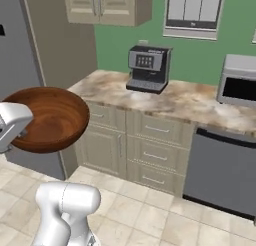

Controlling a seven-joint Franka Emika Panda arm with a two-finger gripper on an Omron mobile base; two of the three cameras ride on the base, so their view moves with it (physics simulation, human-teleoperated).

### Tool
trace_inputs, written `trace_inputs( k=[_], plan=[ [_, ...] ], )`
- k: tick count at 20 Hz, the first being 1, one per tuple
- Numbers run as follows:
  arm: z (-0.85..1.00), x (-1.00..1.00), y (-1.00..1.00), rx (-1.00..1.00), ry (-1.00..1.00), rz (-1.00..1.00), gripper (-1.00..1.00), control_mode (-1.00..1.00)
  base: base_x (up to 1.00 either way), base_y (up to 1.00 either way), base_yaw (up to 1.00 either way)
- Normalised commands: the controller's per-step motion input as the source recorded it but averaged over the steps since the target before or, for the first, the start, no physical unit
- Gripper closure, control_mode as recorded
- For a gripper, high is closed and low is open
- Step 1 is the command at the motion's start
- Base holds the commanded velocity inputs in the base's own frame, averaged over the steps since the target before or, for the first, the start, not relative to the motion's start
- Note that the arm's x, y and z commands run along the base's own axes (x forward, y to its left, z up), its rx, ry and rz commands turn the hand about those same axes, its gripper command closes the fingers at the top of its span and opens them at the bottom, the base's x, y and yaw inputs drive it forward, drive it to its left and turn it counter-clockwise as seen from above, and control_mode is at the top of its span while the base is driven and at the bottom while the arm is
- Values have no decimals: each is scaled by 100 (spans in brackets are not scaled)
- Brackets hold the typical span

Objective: Move the bowls from the cabinet to the plates on the dining table.

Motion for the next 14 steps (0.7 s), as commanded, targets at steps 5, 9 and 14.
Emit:
trace_inputs(
  k=[5,9,14],
  plan=[
    [0,0,0,0,0,0,100,100,69,0,25],
    [0,0,0,0,0,0,100,100,9,25,40],
    [0,0,0,0,0,0,100,100,-30,56,56]
  ],
)
